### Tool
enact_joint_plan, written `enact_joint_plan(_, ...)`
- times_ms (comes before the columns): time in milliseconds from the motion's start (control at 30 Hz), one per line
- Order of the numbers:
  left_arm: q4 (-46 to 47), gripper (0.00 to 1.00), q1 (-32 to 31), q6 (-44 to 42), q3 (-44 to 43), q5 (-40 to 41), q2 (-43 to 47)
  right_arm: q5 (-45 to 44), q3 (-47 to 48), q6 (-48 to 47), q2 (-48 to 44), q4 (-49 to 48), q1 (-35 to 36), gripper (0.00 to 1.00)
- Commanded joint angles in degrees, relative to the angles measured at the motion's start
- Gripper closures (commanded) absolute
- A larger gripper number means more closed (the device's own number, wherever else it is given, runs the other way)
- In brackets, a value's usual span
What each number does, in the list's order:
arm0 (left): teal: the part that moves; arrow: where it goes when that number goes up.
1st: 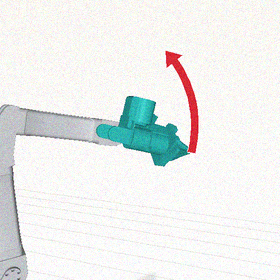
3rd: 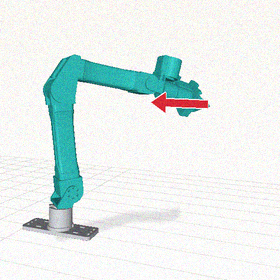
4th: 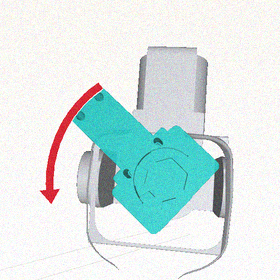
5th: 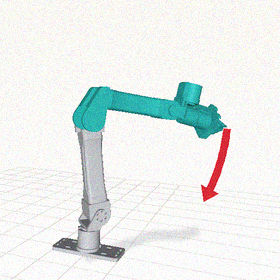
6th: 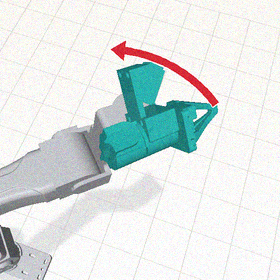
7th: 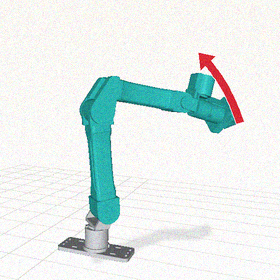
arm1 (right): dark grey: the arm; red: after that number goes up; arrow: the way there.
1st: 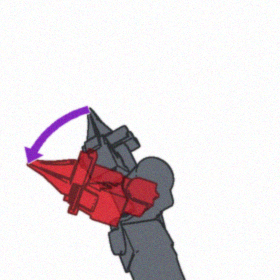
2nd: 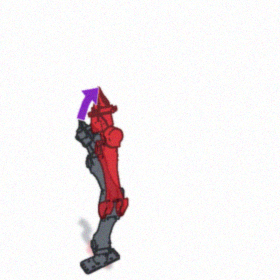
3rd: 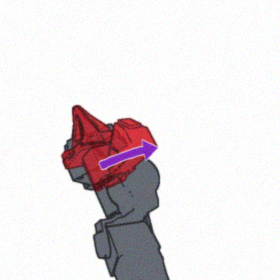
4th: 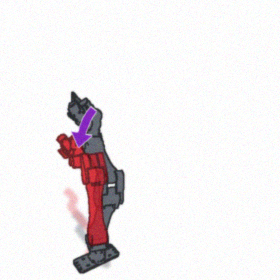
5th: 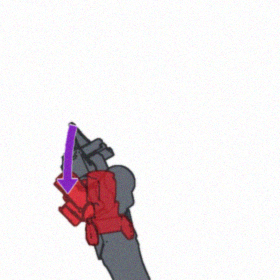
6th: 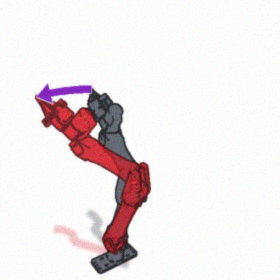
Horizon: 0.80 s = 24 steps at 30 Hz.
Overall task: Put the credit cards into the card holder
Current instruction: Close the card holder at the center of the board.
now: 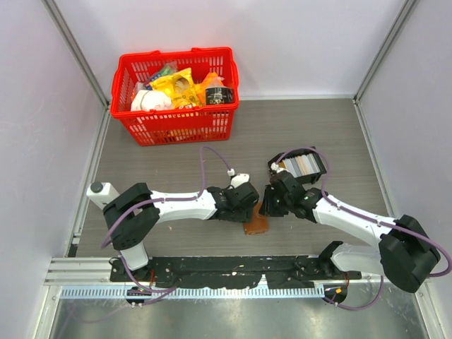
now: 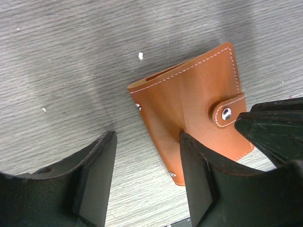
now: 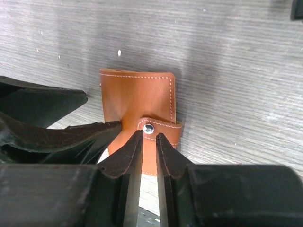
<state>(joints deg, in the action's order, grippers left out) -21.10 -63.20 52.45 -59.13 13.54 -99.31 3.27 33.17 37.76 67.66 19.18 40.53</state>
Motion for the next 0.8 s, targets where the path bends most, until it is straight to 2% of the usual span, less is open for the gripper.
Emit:
enact_joint_plan(0, 0.0, 0.4, 0.4, 0.3, 0.1, 3.0, 1.2, -2.5, 2.7, 0.0, 0.3, -0.5, -0.6, 0.77)
enact_joint_plan(200, 0.5, 0.39, 0.5, 0.5, -0.1, 2.5, 0.5, 1.7, 2.0, 1.1, 4.0, -4.4, -0.8, 0.77)
enact_joint_plan(467, 0.4, 0.39, 0.7, 0.8, 0.2, 2.4, 0.3, 5.2, -1.6, 2.1, 3.7, -7.4, -0.8, 0.77)
enact_joint_plan(767, 0.1, 0.39, 0.8, 0.6, 0.0, 2.0, -0.1, 5.1, 1.5, -2.5, 7.8, -1.8, -0.8, 0.77)
